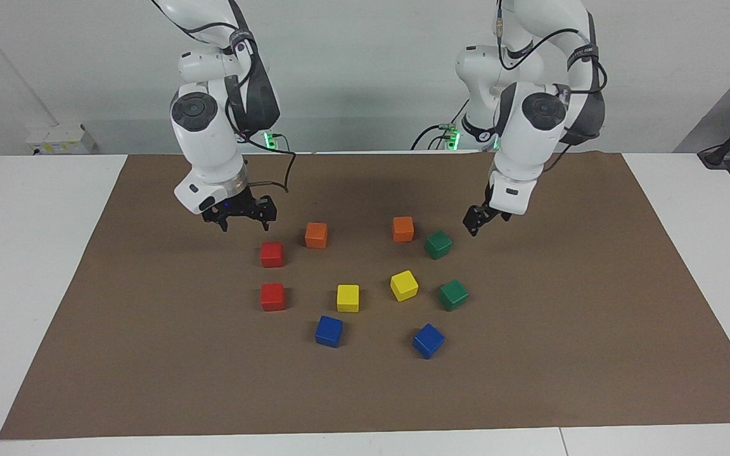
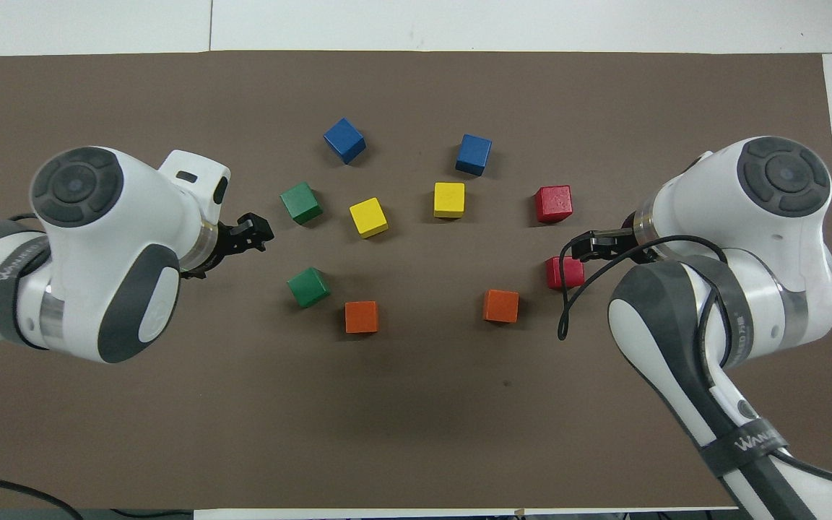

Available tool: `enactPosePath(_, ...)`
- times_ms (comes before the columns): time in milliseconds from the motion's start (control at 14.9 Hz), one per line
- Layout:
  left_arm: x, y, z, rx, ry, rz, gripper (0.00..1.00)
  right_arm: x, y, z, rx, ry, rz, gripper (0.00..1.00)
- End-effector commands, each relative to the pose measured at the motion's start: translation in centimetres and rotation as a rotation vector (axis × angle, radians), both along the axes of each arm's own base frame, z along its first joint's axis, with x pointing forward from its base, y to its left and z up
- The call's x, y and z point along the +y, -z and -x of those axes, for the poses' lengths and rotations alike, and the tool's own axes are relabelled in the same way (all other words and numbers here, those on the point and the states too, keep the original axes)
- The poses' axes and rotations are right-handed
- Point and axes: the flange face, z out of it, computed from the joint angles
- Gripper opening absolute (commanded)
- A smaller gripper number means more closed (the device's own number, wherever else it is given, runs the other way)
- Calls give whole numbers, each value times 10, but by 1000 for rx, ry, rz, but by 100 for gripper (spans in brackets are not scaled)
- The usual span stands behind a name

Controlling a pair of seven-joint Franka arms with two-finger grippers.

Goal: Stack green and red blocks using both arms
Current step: 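Grasp the green block with the left gripper while the right gripper grasps red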

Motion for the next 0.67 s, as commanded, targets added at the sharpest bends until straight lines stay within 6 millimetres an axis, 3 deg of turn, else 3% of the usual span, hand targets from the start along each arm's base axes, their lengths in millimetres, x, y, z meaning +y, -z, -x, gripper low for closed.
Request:
enactPosePath(0,-22,21,0,-19,-18,11,100,7,12,3,-13,19,-13,100)
enactPosePath(403,-68,69,8,1,-40,3,100,24,42,5,-16,37,-11,100)
enactPosePath(605,-69,81,13,17,-42,-6,100,22,55,9,-24,38,-13,100)
